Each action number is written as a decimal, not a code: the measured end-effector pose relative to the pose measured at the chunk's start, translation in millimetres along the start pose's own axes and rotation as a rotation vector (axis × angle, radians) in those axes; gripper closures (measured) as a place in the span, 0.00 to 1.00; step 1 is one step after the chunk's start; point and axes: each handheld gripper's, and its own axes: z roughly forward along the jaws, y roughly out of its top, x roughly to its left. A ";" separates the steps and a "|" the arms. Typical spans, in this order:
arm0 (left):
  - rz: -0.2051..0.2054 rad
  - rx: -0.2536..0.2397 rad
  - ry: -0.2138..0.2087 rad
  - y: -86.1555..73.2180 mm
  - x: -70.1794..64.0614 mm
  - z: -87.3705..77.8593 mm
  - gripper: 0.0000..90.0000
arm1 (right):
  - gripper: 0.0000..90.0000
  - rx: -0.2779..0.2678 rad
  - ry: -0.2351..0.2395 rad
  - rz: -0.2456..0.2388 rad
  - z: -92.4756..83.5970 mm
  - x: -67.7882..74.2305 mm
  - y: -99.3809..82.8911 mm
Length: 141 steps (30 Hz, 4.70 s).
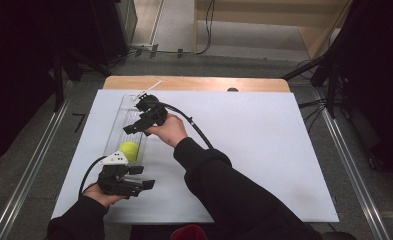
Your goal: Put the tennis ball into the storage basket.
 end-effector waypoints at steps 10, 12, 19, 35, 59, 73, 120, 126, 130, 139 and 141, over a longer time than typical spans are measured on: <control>-0.001 -0.004 0.003 -0.4 -0.2 -0.2 0.28 | 0.18 0.003 -0.004 0.021 -15.2 -8.8 -10.3; 0.001 -0.003 0.002 -0.5 -0.3 0.1 0.28 | 0.18 -0.001 -0.006 0.022 -18.6 -11.1 -12.9; 0.002 0.004 0.004 -0.4 0.2 0.0 0.28 | 0.20 -0.005 -0.030 0.020 -34.1 -17.8 -20.4; 0.000 0.003 0.005 -0.7 0.1 0.3 0.28 | 0.20 0.011 -0.037 0.029 -52.4 -21.4 -37.2; -0.002 -0.001 0.005 -1.0 0.9 -0.1 0.28 | 0.22 0.014 -0.028 0.033 -74.2 -22.9 -63.7; -0.009 -0.011 0.010 -0.9 1.7 0.6 0.28 | 0.22 0.006 -0.036 0.067 -88.6 -32.6 -83.4; -0.007 -0.014 0.002 -0.6 0.7 1.0 0.28 | 0.23 -0.050 -0.092 0.090 -133.5 -45.9 -142.3; -0.005 -0.017 0.003 -0.4 0.5 0.4 0.28 | 0.23 -0.062 -0.105 0.102 -142.4 -50.9 -150.4; -0.008 -0.012 0.002 -0.2 1.1 0.4 0.28 | 0.23 -0.070 -0.116 0.100 -147.6 -51.6 -157.5; -0.008 -0.016 0.001 0.0 0.7 -0.1 0.28 | 0.23 -0.070 -0.130 0.102 -154.0 -52.3 -173.1; -0.009 -0.020 -0.001 -0.1 0.5 -0.1 0.28 | 0.23 -0.069 -0.128 0.109 -155.8 -52.0 -176.1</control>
